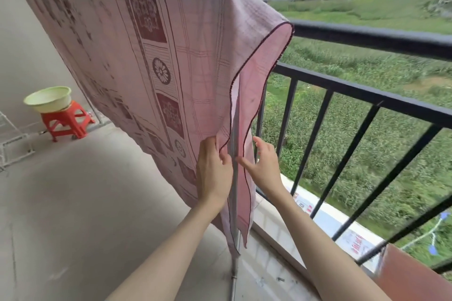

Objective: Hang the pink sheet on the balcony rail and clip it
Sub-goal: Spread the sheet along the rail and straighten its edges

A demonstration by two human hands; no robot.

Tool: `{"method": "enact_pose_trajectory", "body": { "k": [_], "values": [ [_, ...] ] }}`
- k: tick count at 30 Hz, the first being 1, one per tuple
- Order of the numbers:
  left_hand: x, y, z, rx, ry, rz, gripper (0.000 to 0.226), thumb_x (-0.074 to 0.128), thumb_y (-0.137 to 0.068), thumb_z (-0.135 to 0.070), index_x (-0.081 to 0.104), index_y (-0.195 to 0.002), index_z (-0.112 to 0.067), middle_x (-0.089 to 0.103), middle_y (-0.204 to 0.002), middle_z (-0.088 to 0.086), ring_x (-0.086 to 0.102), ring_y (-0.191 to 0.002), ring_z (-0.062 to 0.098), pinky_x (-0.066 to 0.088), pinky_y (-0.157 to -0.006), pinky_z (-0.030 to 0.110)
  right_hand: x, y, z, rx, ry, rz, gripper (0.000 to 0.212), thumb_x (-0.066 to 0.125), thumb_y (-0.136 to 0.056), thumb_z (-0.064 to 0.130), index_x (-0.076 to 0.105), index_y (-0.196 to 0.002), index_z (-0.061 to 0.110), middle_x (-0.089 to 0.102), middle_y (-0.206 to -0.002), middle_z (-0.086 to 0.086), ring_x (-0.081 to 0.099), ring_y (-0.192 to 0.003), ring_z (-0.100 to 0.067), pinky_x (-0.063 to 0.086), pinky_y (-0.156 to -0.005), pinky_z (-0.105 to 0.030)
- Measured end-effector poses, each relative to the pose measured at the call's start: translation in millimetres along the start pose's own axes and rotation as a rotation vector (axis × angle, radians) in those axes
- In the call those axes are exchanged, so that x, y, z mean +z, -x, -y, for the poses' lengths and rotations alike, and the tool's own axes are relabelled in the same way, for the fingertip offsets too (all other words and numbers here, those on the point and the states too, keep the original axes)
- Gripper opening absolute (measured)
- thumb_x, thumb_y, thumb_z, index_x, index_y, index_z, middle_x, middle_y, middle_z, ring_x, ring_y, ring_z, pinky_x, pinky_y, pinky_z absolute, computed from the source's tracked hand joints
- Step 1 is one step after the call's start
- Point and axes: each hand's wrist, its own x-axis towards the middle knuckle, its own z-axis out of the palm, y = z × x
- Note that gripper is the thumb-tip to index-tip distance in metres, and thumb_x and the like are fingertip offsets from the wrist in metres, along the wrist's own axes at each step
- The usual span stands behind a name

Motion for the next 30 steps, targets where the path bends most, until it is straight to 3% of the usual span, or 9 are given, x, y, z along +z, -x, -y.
{"method": "enact_pose_trajectory", "body": {
  "k": [2,4,7,10,12,16,22,26,30],
  "values": [
    [-4.1,-0.8,9.3,-0.029,-0.017,0.004,0.012,0.045,-0.086,0.002,0.048,-0.098,0.000,0.047,-0.097,0.008,0.042,-0.083,0.019,0.024,-0.063,0.017,5.0,-3.7,-1.6,-0.027,0.037,-0.010,0.051,0.064,-0.083,0.032,0.050,-0.129,0.013,0.052,-0.123,-0.009,0.044,-0.116,-0.025,0.036,-0.096,-0.035],
    [-5.5,-0.2,17.0,-0.043,-0.038,0.040,0.016,0.047,-0.086,0.003,0.049,-0.101,0.000,0.046,-0.098,0.006,0.040,-0.083,0.017,0.024,-0.064,0.015,10.1,-3.4,-2.4,-0.070,0.038,-0.034,0.020,0.055,-0.090,0.024,0.062,-0.104,0.011,0.059,-0.104,-0.008,0.050,-0.101,-0.026,0.039,-0.085,-0.035],
    [-1.9,2.8,28.4,-0.067,-0.067,0.084,0.014,0.048,-0.085,0.002,0.050,-0.098,-0.001,0.047,-0.094,0.006,0.043,-0.080,0.020,0.026,-0.061,0.017,9.6,0.3,-8.1,-0.040,-0.022,-0.036,0.034,0.043,-0.097,0.018,0.050,-0.064,0.015,0.052,-0.068,0.000,0.047,-0.072,-0.025,0.028,-0.064,-0.032],
    [6.0,9.3,43.3,-0.112,-0.107,0.125,0.009,0.049,-0.088,-0.004,0.054,-0.093,0.001,0.056,-0.089,0.017,0.053,-0.082,0.037,0.033,-0.063,0.031,4.5,2.9,-21.5,0.025,-0.060,-0.056,0.036,0.044,-0.097,0.021,0.054,-0.071,-0.002,0.058,-0.069,-0.014,0.048,-0.067,-0.029,0.031,-0.061,-0.037],
    [11.7,17.3,52.5,-0.106,-0.137,0.166,0.015,0.049,-0.091,-0.011,0.055,-0.093,0.003,0.062,-0.091,0.024,0.056,-0.085,0.041,0.039,-0.065,0.037,-2.3,8.3,-28.4,0.043,-0.113,-0.095,0.033,0.045,-0.096,0.018,0.049,-0.066,0.004,0.052,-0.062,-0.009,0.043,-0.059,-0.021,0.030,-0.058,-0.035],
    [19.0,36.9,60.7,-0.049,-0.142,0.206,0.021,0.051,-0.093,-0.015,0.059,-0.088,0.004,0.063,-0.082,0.028,0.055,-0.079,0.044,0.024,-0.059,0.031,-9.3,24.5,-30.4,-0.005,-0.177,-0.153,0.041,0.047,-0.095,0.012,0.037,-0.059,0.027,0.039,-0.053,0.007,0.035,-0.049,-0.006,0.027,-0.051,-0.019],
    [32.6,34.1,67.9,-0.064,-0.142,0.240,0.021,0.052,-0.093,-0.016,0.064,-0.099,0.000,0.066,-0.088,0.026,0.056,-0.084,0.044,0.028,-0.060,0.033,4.9,39.6,-38.2,0.027,-0.193,-0.117,0.029,0.046,-0.095,0.009,0.047,-0.067,0.006,0.040,-0.055,0.005,0.036,-0.051,-0.006,0.027,-0.052,-0.018],
    [33.1,32.8,73.7,-0.045,-0.144,0.269,0.020,0.050,-0.093,-0.016,0.063,-0.100,-0.002,0.067,-0.088,0.025,0.057,-0.084,0.044,0.039,-0.064,0.038,10.0,43.7,-39.8,0.047,-0.176,-0.117,0.036,0.047,-0.095,0.010,0.041,-0.062,0.022,0.040,-0.056,0.007,0.036,-0.051,-0.005,0.030,-0.053,-0.016],
    [34.1,31.4,82.4,-0.008,-0.155,0.294,0.023,0.050,-0.094,-0.020,0.064,-0.099,-0.003,0.068,-0.087,0.023,0.059,-0.083,0.042,0.042,-0.065,0.039,19.4,48.5,-40.5,0.086,-0.187,-0.123,0.027,0.050,-0.094,0.012,0.048,-0.067,0.017,0.044,-0.058,0.005,0.039,-0.055,-0.007,0.030,-0.054,-0.017]
  ]
}}
